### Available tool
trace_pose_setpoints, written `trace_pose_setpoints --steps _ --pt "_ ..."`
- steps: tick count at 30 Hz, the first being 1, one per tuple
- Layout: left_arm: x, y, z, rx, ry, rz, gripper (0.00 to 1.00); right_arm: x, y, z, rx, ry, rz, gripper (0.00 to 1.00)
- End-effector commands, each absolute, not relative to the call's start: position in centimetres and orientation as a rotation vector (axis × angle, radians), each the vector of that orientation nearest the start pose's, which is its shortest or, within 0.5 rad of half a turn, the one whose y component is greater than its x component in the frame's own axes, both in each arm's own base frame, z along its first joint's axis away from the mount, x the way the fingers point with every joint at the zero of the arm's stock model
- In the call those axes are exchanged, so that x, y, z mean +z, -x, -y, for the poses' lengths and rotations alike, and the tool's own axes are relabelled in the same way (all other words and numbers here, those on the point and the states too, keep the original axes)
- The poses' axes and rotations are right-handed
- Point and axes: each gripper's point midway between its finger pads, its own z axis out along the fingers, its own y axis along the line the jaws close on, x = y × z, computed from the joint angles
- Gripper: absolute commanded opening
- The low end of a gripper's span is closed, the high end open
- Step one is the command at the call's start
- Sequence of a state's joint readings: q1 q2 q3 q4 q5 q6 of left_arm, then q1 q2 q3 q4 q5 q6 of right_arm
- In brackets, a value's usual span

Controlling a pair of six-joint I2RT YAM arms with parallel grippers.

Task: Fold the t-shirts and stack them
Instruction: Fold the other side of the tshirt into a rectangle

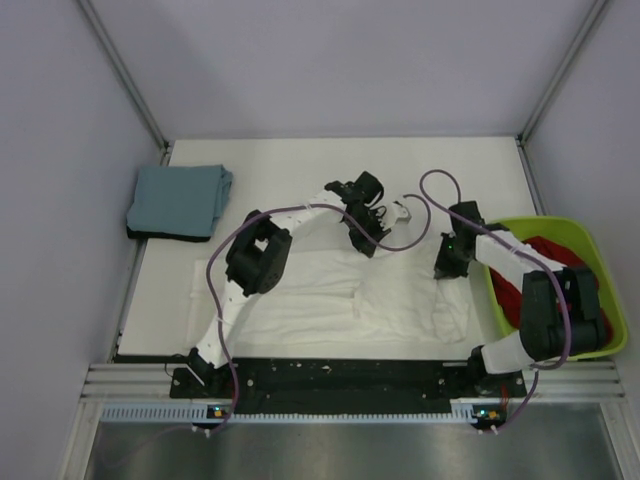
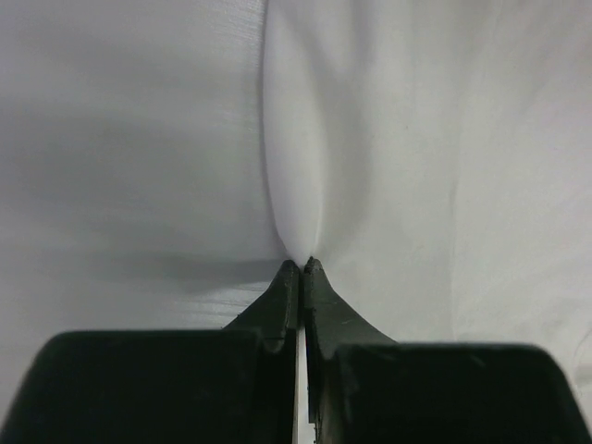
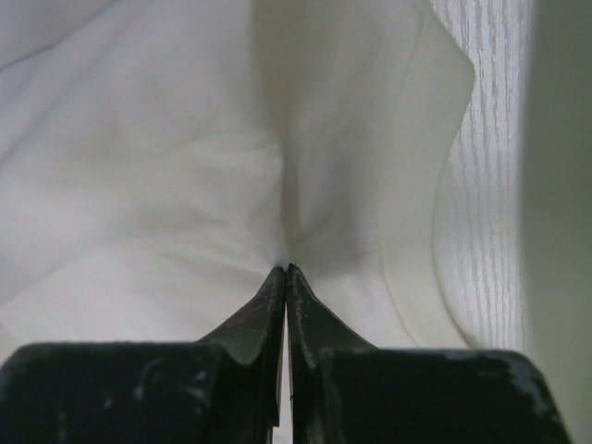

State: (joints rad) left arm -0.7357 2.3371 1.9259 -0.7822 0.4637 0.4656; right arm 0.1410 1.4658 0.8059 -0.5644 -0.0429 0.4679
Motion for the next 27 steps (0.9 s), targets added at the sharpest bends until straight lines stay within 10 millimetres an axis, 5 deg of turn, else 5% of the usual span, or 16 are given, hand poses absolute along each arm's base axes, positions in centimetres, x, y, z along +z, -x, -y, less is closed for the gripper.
trace_pose_setpoints --steps 1,7,19,21,27 --pt "-1.3 -31.9 36.3 -0.661 -1.61 -2.424 0.0 3.8 -25.5 -5.5 0.184 -0.522 -2.772 0.0" --pt "-0.3 -34.4 35.5 -0.561 -1.468 -2.434 0.0 3.4 -24.1 -5.0 0.195 -0.569 -2.79 0.0" --pt "-0.1 -34.4 35.4 -0.559 -1.502 -2.396 0.0 2.4 -23.4 -4.1 0.178 -0.645 -2.815 0.0" --pt "0.4 -34.0 35.8 -0.608 -1.518 -2.375 0.0 3.4 -24.5 -4.9 0.243 -0.625 -2.791 0.14" --pt "1.3 -33.6 36.5 -0.675 -1.552 -2.306 0.0 9.9 -28.7 -6.4 0.243 -0.428 -2.592 0.32"
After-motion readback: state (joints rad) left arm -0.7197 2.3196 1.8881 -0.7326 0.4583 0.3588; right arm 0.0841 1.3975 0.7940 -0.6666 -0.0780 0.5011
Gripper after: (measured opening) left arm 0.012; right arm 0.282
